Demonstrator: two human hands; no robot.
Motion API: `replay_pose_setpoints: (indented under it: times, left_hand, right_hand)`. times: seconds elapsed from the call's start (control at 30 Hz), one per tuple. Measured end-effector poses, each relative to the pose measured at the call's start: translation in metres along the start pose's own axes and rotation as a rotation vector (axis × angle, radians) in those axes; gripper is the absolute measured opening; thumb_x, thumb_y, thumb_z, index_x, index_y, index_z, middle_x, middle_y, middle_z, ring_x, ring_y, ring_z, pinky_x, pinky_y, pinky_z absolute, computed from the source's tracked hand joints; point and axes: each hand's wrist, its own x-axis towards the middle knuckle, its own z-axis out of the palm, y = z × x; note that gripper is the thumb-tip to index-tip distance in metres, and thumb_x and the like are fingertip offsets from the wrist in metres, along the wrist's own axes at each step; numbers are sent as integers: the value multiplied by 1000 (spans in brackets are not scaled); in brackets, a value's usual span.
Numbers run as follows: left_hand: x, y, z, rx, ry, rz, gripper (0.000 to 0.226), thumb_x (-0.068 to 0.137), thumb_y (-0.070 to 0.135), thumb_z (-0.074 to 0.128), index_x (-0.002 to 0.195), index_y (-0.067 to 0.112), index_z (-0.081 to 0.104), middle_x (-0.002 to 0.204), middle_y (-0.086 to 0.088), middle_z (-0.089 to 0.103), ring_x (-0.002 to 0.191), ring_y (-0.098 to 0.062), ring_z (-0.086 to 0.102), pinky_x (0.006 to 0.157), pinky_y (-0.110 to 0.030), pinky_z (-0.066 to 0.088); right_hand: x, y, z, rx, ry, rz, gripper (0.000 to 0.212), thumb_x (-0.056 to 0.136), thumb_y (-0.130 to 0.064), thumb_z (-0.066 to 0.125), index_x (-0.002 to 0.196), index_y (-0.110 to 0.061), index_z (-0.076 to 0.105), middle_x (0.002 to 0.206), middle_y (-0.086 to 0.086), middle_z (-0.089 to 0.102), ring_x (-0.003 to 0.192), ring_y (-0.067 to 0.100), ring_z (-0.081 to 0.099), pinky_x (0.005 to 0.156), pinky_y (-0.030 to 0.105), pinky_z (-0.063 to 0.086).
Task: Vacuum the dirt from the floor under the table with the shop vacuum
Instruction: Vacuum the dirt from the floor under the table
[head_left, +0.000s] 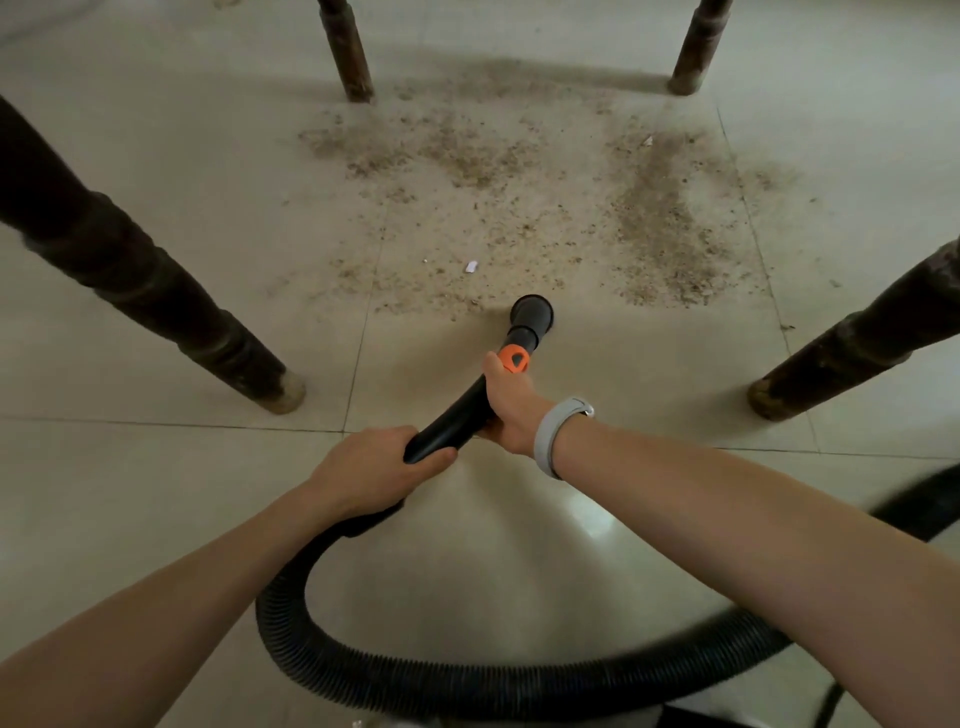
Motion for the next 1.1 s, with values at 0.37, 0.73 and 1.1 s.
replay_pose_setpoints:
  times: [0.37, 0.73, 1.1]
  left_hand:
    - [-12, -36, -9, -91, 65, -84, 37, 89, 59, 45, 87, 24, 56, 71, 5, 66, 64, -10, 64, 68, -30, 54]
    - [-27, -69, -7, -212, 98, -172, 35, 91, 54, 45, 82, 22, 54, 71, 1, 66, 61, -12, 63, 61, -23, 51]
    - [-34, -84, -12, -346, 192, -303, 39, 93, 51, 43, 80, 16, 56, 70, 2, 66, 59, -10, 61, 57, -21, 43]
  right_hand:
    - [2, 2, 52, -89, -57, -10, 49, 93, -39, 47, 131, -9, 37, 114, 12, 55, 89, 27, 59, 48, 33, 50]
    - [1, 14, 89, -138, -191, -48, 42, 94, -37, 50, 123, -9, 40, 101, 10, 56, 80, 22, 59, 53, 32, 51]
    - [-3, 24, 129, -104, -311, -51, 27, 94, -26, 55, 110, -9, 43, 86, 7, 52, 91, 26, 55, 81, 39, 50]
